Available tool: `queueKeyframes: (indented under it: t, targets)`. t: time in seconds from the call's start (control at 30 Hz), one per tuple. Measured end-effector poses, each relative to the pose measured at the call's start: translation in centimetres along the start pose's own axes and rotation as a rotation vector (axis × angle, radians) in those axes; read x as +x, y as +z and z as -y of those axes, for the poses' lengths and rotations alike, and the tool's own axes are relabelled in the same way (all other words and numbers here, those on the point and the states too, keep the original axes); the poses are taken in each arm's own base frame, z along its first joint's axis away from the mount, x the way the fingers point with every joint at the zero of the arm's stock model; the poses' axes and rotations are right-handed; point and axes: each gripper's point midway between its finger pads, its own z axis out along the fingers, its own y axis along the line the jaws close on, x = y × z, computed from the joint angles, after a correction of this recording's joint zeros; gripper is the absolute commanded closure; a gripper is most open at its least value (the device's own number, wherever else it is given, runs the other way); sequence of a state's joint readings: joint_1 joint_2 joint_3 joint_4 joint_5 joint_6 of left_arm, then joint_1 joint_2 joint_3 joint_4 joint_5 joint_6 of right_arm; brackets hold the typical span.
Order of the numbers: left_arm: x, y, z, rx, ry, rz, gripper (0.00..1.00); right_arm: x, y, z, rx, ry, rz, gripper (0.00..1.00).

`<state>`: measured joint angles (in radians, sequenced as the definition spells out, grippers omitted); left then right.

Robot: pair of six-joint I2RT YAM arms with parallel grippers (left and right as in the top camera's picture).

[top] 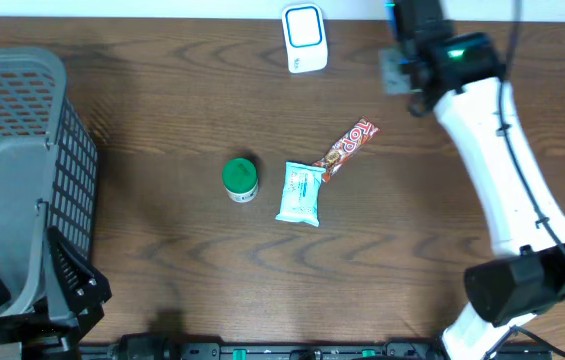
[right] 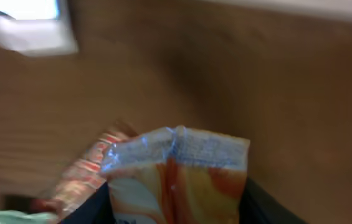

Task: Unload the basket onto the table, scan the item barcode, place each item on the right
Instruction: 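Move the tissue pack to the far right and release it, then bring the right gripper back over the red Top bar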

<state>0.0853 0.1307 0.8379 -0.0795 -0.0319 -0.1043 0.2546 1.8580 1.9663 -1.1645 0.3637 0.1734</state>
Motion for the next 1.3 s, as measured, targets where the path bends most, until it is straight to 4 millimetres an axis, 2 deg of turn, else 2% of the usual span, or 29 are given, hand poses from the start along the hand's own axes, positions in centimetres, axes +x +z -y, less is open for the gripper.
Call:
queueKeyframes:
  t: [0.13, 0.17, 0.23, 0.27, 0.37, 0.47, 0.6, 0.63, 0.67, 0.7, 0.73, 0.83, 1.0, 1.07, 1.17, 1.27, 1.3]
  targets:
    - [-0.5, -0.4, 0.0, 0.003, -0.002, 0.016, 0.16, 3.4, 4.0, 8.5, 0.152, 0.135, -0.164, 0.54]
    - [-0.6, -0.6, 0.1, 0.004, -0.003, 0.023, 0.16, 3.9, 4.7, 10.0, 0.175, 0.165, -0.183, 0.53]
    - [-1.0, -1.0, 0.1, 0.006, -0.004, 0.037, 0.16, 5.5, 7.3, 14.3, 0.24, 0.26, -0.228, 0.53]
    - [-1.3, -1.3, 0.1, 0.008, -0.005, 0.048, 0.16, 7.1, 8.8, 17.1, 0.282, 0.323, -0.27, 0.53]
    - [-1.4, -1.5, 0.1, 0.009, -0.005, 0.051, 0.16, 9.7, 11.1, 20.7, 0.33, 0.429, -0.319, 0.53]
    - [-1.2, -1.5, 0.1, 0.007, -0.005, 0.043, 0.16, 13.9, 14.4, 25.1, 0.394, 0.567, -0.389, 0.48]
    - [-0.7, -1.5, 0.0, 0.004, -0.003, 0.023, 0.16, 18.5, 17.6, 28.0, 0.434, 0.656, -0.468, 0.47]
    - [-0.6, -1.5, 0.0, 0.003, -0.002, 0.018, 0.16, 19.6, 18.4, 28.7, 0.439, 0.677, -0.489, 0.4]
    - [-0.4, -1.4, -0.1, 0.002, -0.002, 0.012, 0.16, 20.3, 18.9, 29.1, 0.443, 0.692, -0.5, 0.17]
    - [-0.3, -1.4, -0.1, 0.001, -0.001, 0.007, 0.16, 21.1, 19.5, 29.6, 0.441, 0.716, -0.511, 0.01]
    - [-0.2, -1.4, -0.1, 0.001, -0.001, 0.004, 0.16, 22.2, 20.1, 30.0, 0.438, 0.741, -0.533, 0.01]
    - [-0.2, -1.4, -0.1, 0.001, -0.001, 0.004, 0.16, 23.2, 20.5, 30.1, 0.39, 0.788, -0.549, 0.01]
    - [-0.1, -1.4, -0.1, 0.0, -0.001, 0.0, 0.16, 22.8, 20.5, 28.2, 0.27, 0.859, -0.561, 0.01]
    - [0.1, -1.4, -0.1, -0.001, 0.0, -0.003, 0.16, 22.0, 19.7, 27.0, 0.226, 0.895, -0.554, 0.01]
    - [0.1, -1.3, -0.1, 0.0, -0.001, 0.001, 0.16, 18.0, 17.2, 25.5, 0.182, 0.911, -0.456, 0.01]
    - [-1.0, -1.3, 0.1, 0.008, -0.005, 0.048, 0.16, 12.1, 12.9, 22.4, 0.13, 0.867, -0.296, 0.01]
    - [-1.5, -1.4, 0.1, 0.012, -0.007, 0.068, 0.16, 9.6, 10.5, 20.6, 0.114, 0.847, -0.22, 0.01]
